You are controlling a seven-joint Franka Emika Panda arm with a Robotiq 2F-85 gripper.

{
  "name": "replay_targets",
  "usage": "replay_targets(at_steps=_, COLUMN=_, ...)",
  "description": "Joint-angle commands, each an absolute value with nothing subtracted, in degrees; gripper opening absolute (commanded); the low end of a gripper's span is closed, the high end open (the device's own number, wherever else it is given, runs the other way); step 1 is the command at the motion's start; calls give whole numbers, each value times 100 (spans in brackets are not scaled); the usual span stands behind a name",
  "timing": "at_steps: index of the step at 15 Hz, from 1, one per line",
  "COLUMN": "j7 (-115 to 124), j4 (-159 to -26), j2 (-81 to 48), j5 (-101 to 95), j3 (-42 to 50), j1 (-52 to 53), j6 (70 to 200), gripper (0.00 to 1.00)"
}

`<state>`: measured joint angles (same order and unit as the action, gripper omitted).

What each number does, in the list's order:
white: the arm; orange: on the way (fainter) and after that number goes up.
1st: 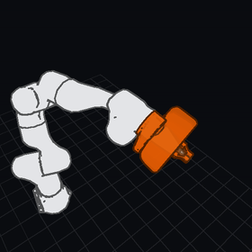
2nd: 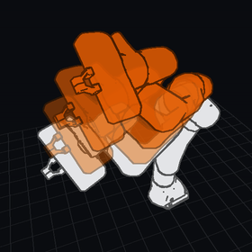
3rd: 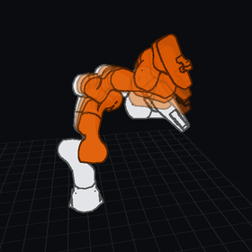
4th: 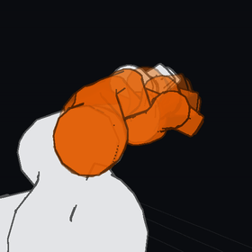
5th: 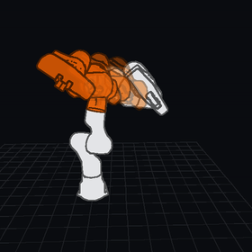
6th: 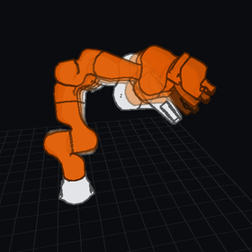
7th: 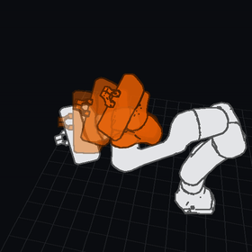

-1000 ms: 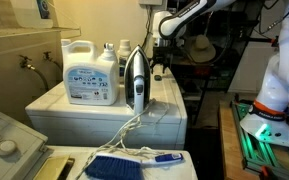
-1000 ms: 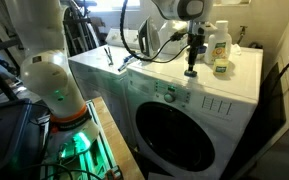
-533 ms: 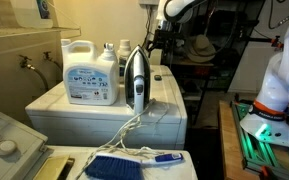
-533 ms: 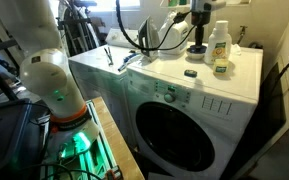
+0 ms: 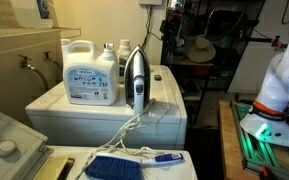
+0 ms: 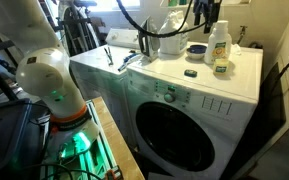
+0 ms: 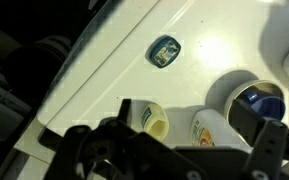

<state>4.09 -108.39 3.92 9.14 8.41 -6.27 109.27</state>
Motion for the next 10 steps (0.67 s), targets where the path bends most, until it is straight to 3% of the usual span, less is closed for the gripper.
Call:
replay_targets(at_steps=1, j7=-963, j4=-10737, j2=453, j5=909, j3=976, j1=-760, j6=10439, gripper=100)
replay_targets(at_steps=10, j7=-1984, j4=-10730, j2=425, j5=737, j3=1004, j1=-805, j6=10499, gripper=100)
